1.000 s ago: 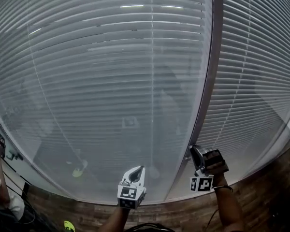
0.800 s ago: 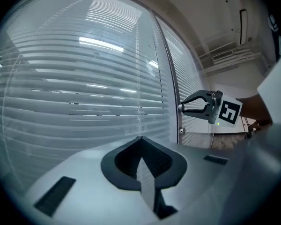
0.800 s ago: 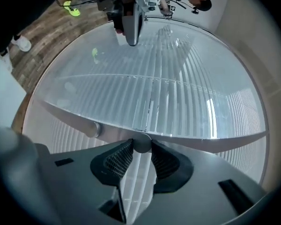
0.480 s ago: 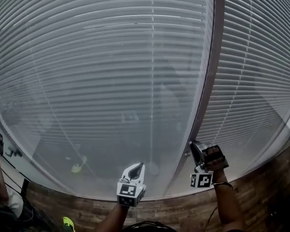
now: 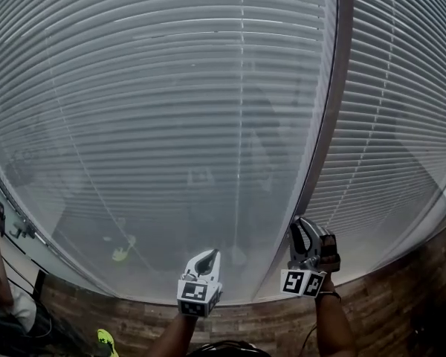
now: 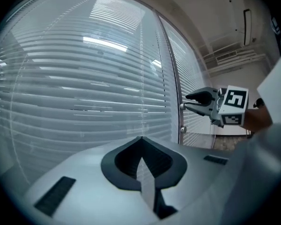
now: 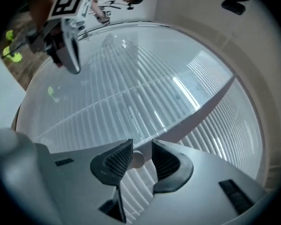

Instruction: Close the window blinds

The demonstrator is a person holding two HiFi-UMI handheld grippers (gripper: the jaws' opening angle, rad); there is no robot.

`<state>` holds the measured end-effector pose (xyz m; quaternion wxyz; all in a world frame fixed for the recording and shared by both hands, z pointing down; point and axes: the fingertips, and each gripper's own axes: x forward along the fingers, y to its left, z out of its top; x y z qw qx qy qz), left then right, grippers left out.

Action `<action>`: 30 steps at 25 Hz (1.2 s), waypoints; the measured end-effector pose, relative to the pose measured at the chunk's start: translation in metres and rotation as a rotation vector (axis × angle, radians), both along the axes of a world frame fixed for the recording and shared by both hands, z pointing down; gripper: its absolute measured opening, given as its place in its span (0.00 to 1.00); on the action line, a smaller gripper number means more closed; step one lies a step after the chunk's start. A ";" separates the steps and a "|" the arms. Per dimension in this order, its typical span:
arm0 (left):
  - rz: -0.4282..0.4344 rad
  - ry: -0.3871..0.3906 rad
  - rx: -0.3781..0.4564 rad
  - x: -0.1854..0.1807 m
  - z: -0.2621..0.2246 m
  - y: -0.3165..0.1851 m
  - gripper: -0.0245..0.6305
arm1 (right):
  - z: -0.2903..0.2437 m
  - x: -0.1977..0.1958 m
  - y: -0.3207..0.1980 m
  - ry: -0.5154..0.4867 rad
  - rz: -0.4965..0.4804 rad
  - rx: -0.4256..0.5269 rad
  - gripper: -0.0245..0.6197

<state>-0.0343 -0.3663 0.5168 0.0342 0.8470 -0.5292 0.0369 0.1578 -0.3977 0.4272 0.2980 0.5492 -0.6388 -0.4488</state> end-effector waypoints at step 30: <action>0.040 0.068 -0.009 -0.045 -0.011 0.042 0.04 | 0.064 -0.044 0.077 -0.923 0.062 -0.380 0.04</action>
